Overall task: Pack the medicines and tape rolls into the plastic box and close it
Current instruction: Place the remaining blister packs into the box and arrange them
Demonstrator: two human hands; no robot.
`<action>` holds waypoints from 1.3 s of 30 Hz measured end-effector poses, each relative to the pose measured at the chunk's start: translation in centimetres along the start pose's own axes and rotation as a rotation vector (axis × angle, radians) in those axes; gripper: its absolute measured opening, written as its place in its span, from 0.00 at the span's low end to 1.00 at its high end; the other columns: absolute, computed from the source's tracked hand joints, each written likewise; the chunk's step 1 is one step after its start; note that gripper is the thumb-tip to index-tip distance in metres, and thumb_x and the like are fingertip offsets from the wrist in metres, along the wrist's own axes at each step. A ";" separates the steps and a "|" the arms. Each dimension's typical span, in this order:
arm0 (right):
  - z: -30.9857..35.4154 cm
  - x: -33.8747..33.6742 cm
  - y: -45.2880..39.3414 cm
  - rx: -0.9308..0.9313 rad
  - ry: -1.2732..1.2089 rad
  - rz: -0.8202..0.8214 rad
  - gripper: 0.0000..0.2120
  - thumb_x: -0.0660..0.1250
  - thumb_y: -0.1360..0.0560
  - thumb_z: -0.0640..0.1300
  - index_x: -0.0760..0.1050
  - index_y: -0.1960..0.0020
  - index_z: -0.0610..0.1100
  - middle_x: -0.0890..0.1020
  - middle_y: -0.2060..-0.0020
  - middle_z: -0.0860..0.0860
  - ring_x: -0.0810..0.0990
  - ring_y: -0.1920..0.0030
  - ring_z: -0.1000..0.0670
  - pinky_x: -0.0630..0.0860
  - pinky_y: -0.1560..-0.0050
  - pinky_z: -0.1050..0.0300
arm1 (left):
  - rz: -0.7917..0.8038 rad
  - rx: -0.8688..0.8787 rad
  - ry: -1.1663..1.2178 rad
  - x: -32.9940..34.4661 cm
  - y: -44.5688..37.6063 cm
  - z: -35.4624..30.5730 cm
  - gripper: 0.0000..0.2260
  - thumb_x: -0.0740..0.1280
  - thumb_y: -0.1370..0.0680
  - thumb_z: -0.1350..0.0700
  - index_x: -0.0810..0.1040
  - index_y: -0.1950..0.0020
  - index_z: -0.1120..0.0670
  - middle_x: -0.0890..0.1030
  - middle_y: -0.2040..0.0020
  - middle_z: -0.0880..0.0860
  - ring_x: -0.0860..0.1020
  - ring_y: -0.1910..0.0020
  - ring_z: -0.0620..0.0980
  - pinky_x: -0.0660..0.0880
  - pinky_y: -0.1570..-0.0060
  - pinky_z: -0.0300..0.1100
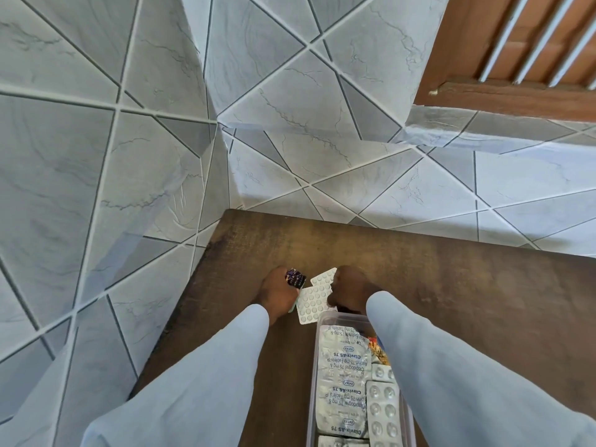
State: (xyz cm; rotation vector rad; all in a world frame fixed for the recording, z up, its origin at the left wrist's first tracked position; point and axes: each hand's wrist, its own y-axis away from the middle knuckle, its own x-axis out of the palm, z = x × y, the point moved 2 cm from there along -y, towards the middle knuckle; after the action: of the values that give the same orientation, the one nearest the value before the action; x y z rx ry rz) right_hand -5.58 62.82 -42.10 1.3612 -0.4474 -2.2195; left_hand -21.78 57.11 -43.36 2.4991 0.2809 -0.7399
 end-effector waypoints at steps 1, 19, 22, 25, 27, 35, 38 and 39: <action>-0.1 0.0 0.0 0.005 -0.064 -0.013 0.19 0.78 0.36 0.40 0.78 0.48 0.40 0.82 0.50 0.44 0.81 0.50 0.45 0.80 0.53 0.53 | -0.003 -0.008 0.025 0.0 0.1 0.0 0.13 0.69 0.27 0.63 0.78 0.44 0.55 0.81 0.48 0.55 0.78 0.51 0.53 0.72 0.55 0.40; 0.2 -5.5 9.8 -0.147 -0.719 -0.300 0.11 0.69 0.23 0.47 0.78 0.46 0.40 0.84 0.55 0.46 0.84 0.57 0.49 0.79 0.63 0.61 | 0.031 0.199 0.389 -3.9 6.1 -7.1 0.10 0.69 0.23 0.61 0.76 0.42 0.55 0.81 0.50 0.53 0.81 0.51 0.52 0.77 0.52 0.47; -0.7 -4.7 14.0 -0.109 -0.786 -0.333 0.08 0.69 0.23 0.45 0.79 0.47 0.41 0.85 0.57 0.47 0.85 0.57 0.49 0.81 0.62 0.59 | 0.095 0.219 0.434 -3.7 8.5 -7.0 0.08 0.69 0.24 0.64 0.77 0.47 0.56 0.81 0.52 0.56 0.80 0.53 0.54 0.77 0.52 0.50; -2.2 -2.9 18.4 -0.065 -0.774 -0.424 0.07 0.71 0.24 0.45 0.80 0.50 0.42 0.86 0.58 0.46 0.85 0.58 0.48 0.83 0.59 0.53 | 0.172 0.236 0.425 -2.8 11.3 -5.8 0.08 0.71 0.26 0.64 0.77 0.49 0.56 0.82 0.53 0.57 0.81 0.55 0.56 0.78 0.51 0.53; -3.1 -1.2 21.3 -0.042 -0.803 -0.467 0.06 0.70 0.24 0.40 0.77 0.49 0.39 0.84 0.60 0.46 0.84 0.64 0.54 0.80 0.66 0.61 | 0.206 0.261 0.393 -2.0 13.5 -4.9 0.09 0.71 0.27 0.65 0.78 0.49 0.56 0.83 0.54 0.56 0.81 0.55 0.56 0.78 0.50 0.52; -6.6 6.7 29.2 0.098 -0.742 -0.459 0.16 0.71 0.26 0.34 0.72 0.44 0.47 0.81 0.53 0.47 0.83 0.55 0.48 0.84 0.61 0.51 | 0.279 0.362 0.127 1.0 21.3 0.5 0.06 0.70 0.27 0.65 0.76 0.52 0.59 0.78 0.61 0.53 0.74 0.63 0.48 0.71 0.64 0.39; -7.0 8.6 29.8 0.076 -0.661 -0.416 0.17 0.70 0.27 0.32 0.71 0.45 0.49 0.82 0.51 0.47 0.83 0.56 0.50 0.84 0.63 0.51 | 0.237 0.382 0.067 1.3 23.0 1.8 0.06 0.70 0.27 0.65 0.75 0.57 0.56 0.76 0.65 0.51 0.72 0.66 0.48 0.69 0.67 0.38; -7.3 8.9 30.1 0.057 -0.637 -0.402 0.17 0.70 0.26 0.33 0.71 0.45 0.49 0.82 0.50 0.47 0.83 0.57 0.52 0.83 0.65 0.55 | 0.213 0.384 0.046 1.3 23.8 2.0 0.06 0.69 0.26 0.64 0.74 0.57 0.56 0.75 0.66 0.50 0.72 0.67 0.47 0.68 0.68 0.38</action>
State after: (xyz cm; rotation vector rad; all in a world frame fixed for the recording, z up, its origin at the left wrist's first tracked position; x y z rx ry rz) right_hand 4.75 32.89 -36.39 0.7826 -0.4833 -2.9933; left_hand -13.76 35.99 -35.61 2.8493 -0.1250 -0.7018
